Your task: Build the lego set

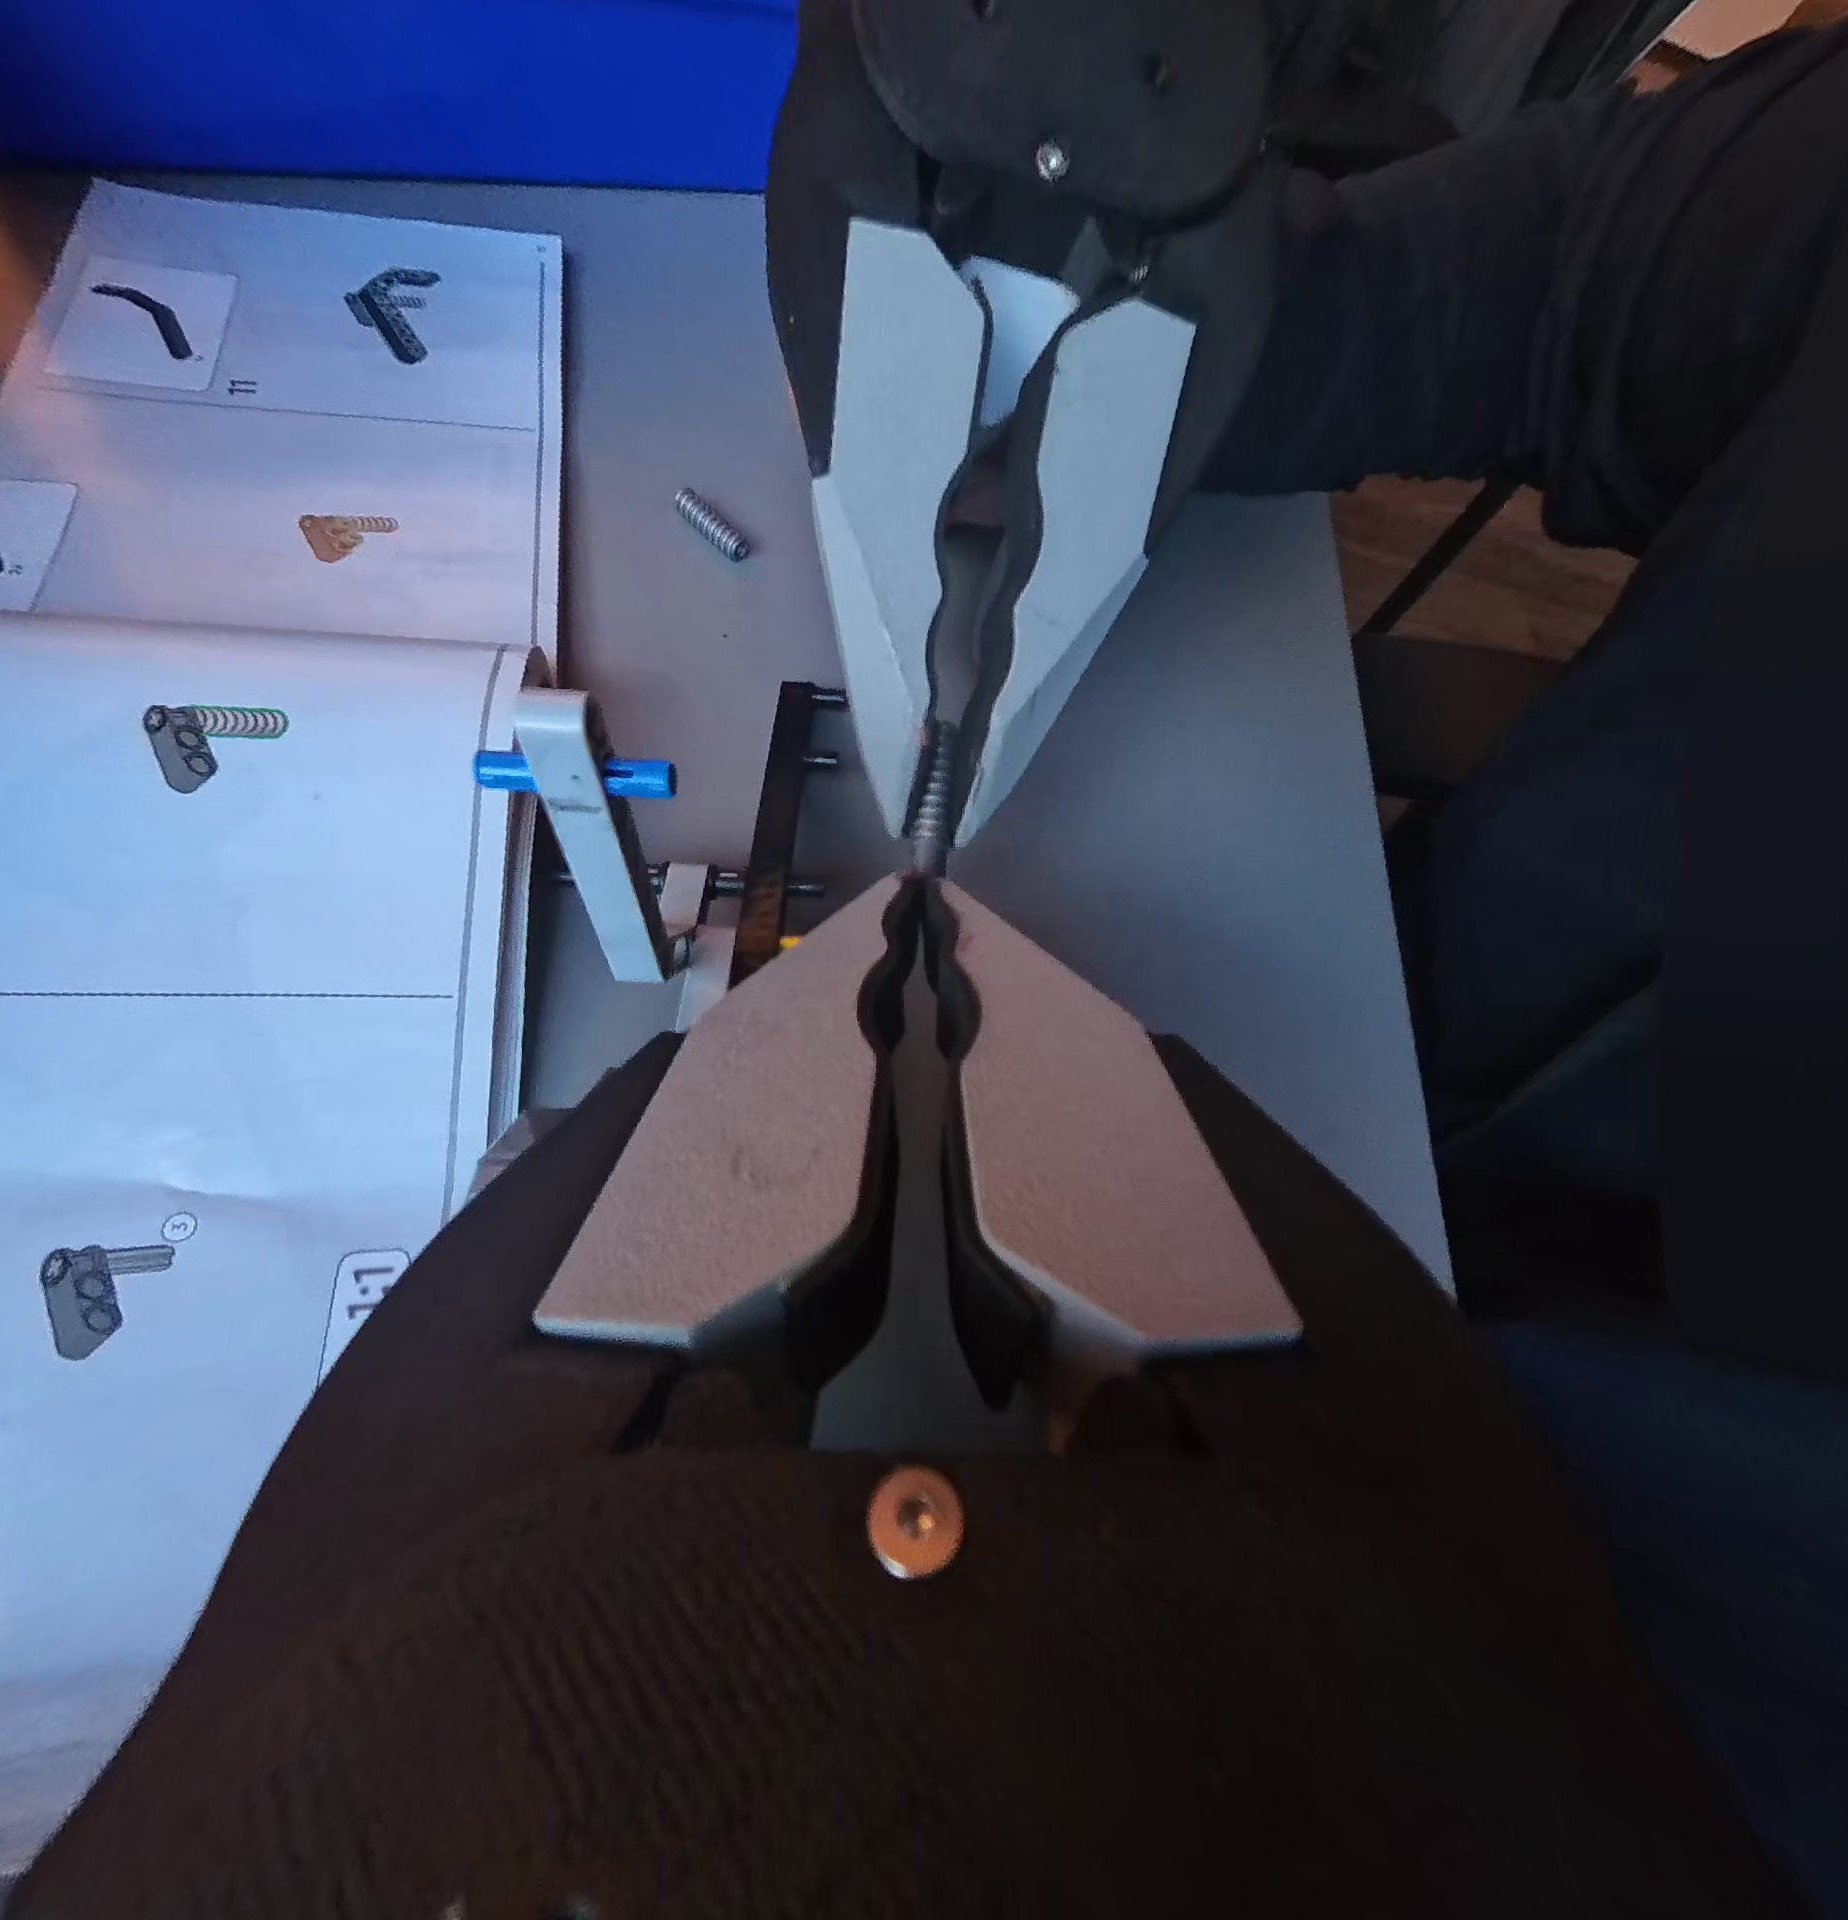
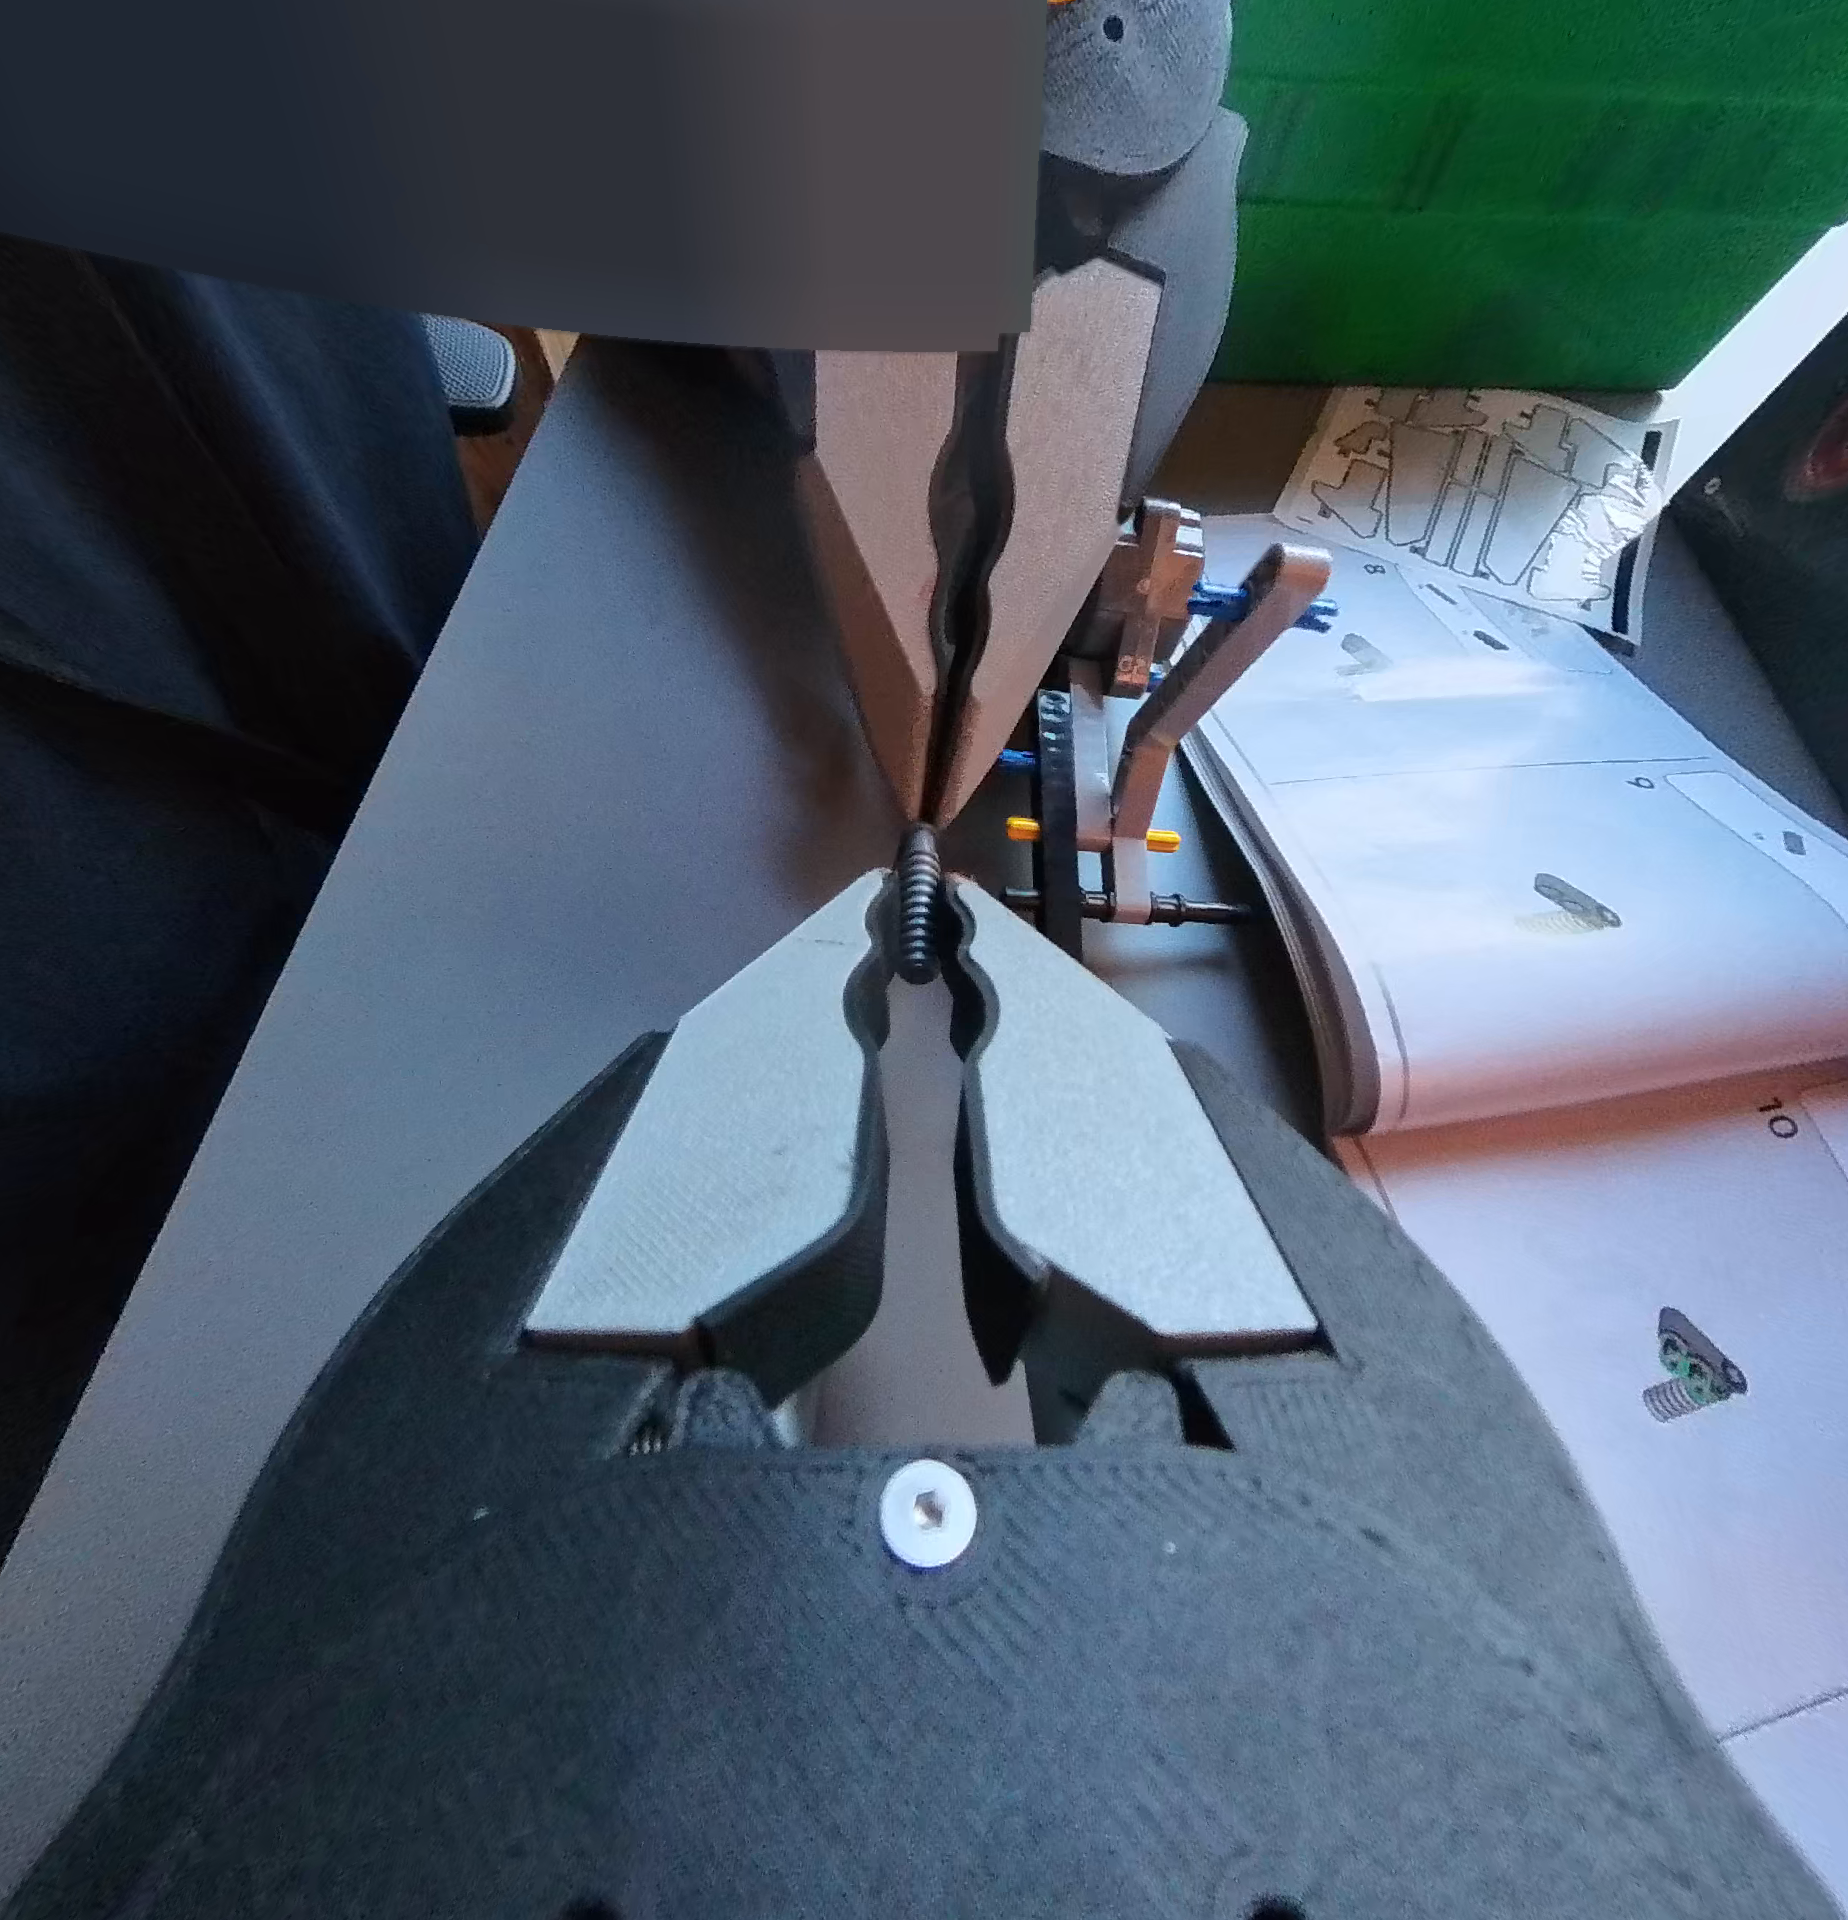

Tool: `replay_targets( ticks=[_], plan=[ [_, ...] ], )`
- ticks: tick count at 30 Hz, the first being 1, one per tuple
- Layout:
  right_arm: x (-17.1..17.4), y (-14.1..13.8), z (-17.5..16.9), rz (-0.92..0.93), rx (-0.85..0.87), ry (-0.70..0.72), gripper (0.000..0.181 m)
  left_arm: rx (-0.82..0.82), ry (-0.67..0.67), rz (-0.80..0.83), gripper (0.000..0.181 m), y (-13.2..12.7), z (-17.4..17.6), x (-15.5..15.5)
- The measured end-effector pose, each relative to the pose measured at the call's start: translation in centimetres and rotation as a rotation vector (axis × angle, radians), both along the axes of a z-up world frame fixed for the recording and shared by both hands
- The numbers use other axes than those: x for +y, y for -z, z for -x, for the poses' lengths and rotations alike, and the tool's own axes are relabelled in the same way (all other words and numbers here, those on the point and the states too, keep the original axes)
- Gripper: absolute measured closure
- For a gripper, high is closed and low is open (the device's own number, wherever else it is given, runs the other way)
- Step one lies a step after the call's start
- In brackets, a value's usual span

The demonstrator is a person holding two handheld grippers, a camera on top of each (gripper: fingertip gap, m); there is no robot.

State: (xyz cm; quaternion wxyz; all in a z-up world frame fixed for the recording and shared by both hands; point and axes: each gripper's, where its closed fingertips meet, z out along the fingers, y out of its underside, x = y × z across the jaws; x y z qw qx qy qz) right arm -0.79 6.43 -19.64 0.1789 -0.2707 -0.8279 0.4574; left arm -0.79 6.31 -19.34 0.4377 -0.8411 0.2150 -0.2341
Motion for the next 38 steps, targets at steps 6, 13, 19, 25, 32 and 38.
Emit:
replay_targets(
  ticks=[6,13,19,25,32,38],
  plan=[
    [0.3,0.0,0.2,0.007,-0.008,0.020,0.177,0.015,0.002,-0.003,0.181,0.1,-0.2,-0.2],
    [0.4,-0.3,0.4,0.025,0.001,0.028,0.177,-0.013,-0.018,0.003,0.181,0.0,0.4,0.1],
    [0.3,-0.5,0.4,0.040,0.004,0.033,0.177,-0.012,-0.019,0.006,0.181,0.0,0.4,0.1],
    [0.3,-0.3,0.4,0.034,-0.006,0.029,0.176,-0.034,-0.020,0.002,0.181,-0.2,0.4,0.2],
    [0.3,-0.3,0.5,0.036,-0.008,0.034,0.177,-0.029,-0.031,0.003,0.181,-0.2,0.5,0.3],
    [0.4,-0.3,0.6,0.048,-0.022,0.040,0.177,-0.021,-0.042,-0.007,0.181,-0.2,0.6,0.4]
  ],
)
